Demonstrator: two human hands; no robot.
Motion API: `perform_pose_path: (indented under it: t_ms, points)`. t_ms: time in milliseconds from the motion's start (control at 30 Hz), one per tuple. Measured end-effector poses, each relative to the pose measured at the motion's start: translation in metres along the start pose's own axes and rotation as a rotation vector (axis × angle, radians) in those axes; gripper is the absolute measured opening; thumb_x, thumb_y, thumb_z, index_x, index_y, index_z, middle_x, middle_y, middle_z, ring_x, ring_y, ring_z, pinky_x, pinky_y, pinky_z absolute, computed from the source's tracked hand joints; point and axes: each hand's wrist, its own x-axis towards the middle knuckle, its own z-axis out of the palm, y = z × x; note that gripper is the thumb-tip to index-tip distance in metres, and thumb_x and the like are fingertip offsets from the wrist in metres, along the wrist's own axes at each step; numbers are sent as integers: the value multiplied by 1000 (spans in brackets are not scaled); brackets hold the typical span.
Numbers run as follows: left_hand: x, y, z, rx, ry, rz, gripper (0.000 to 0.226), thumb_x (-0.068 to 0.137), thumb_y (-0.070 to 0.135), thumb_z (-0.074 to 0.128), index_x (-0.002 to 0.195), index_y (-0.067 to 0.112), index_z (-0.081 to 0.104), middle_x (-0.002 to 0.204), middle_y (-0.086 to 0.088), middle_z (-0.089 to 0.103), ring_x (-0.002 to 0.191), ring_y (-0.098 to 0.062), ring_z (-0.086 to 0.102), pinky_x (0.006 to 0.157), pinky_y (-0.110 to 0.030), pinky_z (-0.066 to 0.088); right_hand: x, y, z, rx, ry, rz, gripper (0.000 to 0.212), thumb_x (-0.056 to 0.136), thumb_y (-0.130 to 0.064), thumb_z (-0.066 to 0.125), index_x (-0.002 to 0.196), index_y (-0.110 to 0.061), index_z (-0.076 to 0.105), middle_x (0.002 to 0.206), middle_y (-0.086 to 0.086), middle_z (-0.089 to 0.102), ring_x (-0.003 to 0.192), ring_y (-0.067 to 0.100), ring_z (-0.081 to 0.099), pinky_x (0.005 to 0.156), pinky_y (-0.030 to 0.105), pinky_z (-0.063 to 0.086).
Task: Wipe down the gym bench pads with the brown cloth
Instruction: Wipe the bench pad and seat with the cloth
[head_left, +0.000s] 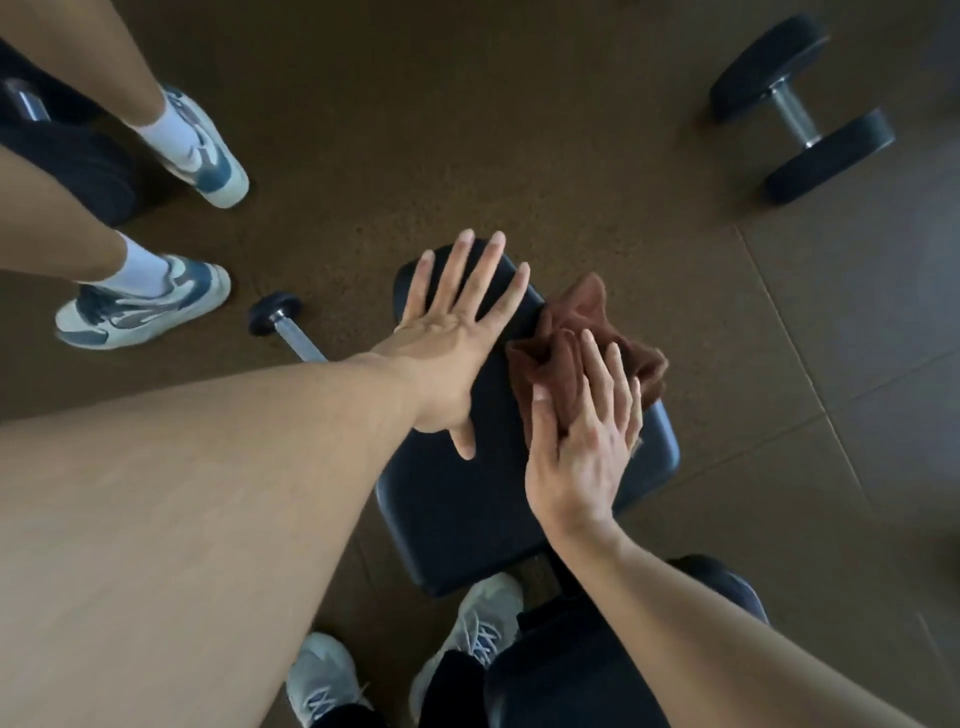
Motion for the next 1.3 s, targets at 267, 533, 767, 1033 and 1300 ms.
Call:
perform_pose_path:
  t_ms: [267,533,767,1033,1300]
  points:
    - [-124,-42,129,-237,149,-40,126,79,93,35,153,16,-32,159,2,-43,147,-12,-36,125,-36,-10,69,-82,24,-138,-182,-284,55,105,-56,36,150,-31,52,167,-10,36,160,21,15,129,51,0]
    - [-201,-57,188,-418,7,-258,120,77,92,31,156,20,-23,162,3,-33,150,-11,-27,123,-32,-11,21,-104,28,-542,-561,-858,60,101,-60,39,129,-17,71,140,-7,65,156,28,28,125,66,-1]
    - [-184,-27,168,-575,45,-273,126,74,69,73,161,22,-6,169,1,-11,156,-19,3,122,-33,6,-104,-51,12,-553,-771,-960,35,96,-51,57,117,-29,73,168,-2,34,161,29,-3,124,69,-8]
    - [-189,-3,163,-584,-81,-263,117,78,59,76,161,26,1,170,3,0,155,-19,10,124,-40,18,-65,6,-32,-547,-881,-1320,61,76,-15,77,133,-35,68,170,-4,28,160,26,8,124,64,5]
    - [-183,17,160,-604,-75,-337,108,79,61,74,160,24,13,169,1,7,153,-22,21,121,-41,27,23,109,-127,-643,-664,-1166,54,67,7,63,106,-25,80,154,1,54,145,30,40,120,52,35]
